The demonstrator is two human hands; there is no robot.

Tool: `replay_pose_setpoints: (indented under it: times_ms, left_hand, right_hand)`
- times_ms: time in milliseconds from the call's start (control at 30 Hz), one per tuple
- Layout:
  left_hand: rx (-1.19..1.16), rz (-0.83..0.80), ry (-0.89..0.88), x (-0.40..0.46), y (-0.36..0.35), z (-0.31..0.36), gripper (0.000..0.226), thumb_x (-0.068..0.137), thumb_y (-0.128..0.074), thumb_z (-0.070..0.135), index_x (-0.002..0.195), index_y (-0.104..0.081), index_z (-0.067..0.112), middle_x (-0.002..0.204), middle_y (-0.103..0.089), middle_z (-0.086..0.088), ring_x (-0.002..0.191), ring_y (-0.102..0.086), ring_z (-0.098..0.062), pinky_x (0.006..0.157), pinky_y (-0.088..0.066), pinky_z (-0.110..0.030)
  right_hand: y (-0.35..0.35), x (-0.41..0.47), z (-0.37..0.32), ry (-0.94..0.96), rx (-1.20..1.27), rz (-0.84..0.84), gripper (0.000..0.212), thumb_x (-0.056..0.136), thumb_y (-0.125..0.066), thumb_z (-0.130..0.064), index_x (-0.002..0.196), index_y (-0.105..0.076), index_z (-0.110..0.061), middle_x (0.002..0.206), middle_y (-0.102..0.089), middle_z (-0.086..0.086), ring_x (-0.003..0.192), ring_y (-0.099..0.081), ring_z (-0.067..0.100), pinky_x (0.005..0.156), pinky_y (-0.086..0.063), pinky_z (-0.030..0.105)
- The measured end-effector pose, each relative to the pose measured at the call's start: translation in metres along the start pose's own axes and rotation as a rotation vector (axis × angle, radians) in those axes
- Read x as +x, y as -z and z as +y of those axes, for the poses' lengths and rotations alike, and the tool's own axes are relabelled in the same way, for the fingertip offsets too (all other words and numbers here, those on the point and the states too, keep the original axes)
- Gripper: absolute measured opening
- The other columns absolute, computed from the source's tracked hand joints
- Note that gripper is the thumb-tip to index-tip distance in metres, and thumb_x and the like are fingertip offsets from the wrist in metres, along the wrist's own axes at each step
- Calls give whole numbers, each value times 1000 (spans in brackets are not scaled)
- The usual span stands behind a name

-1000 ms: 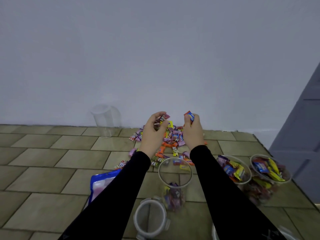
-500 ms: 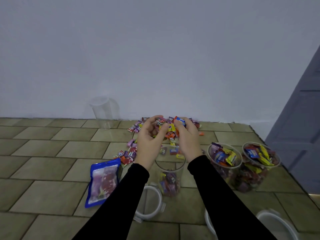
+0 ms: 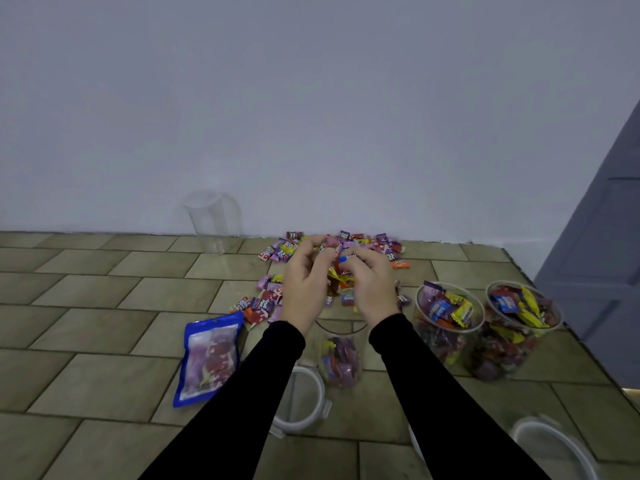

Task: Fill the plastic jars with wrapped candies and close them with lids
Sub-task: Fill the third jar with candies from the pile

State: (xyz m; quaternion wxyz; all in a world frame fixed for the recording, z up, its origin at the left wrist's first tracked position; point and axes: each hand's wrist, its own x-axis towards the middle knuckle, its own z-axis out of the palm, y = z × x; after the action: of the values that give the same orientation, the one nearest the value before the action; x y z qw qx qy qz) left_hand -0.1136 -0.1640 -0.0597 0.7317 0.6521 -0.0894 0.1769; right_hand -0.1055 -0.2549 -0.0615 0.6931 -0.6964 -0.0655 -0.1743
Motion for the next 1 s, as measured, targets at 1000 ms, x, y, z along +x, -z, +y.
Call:
replay_pose_setpoints:
  times_ms: [1000]
  left_hand:
    - [-100, -139, -87, 6, 5, -10, 11, 76, -45, 6, 79, -55, 3, 68, -52, 0, 53, -46, -9, 46, -36, -15]
  right_hand:
    - [6, -3, -3, 89, 134, -88, 10, 63, -50, -8, 59, -60, -8, 63, -53, 12, 63, -49, 18, 58, -38, 24]
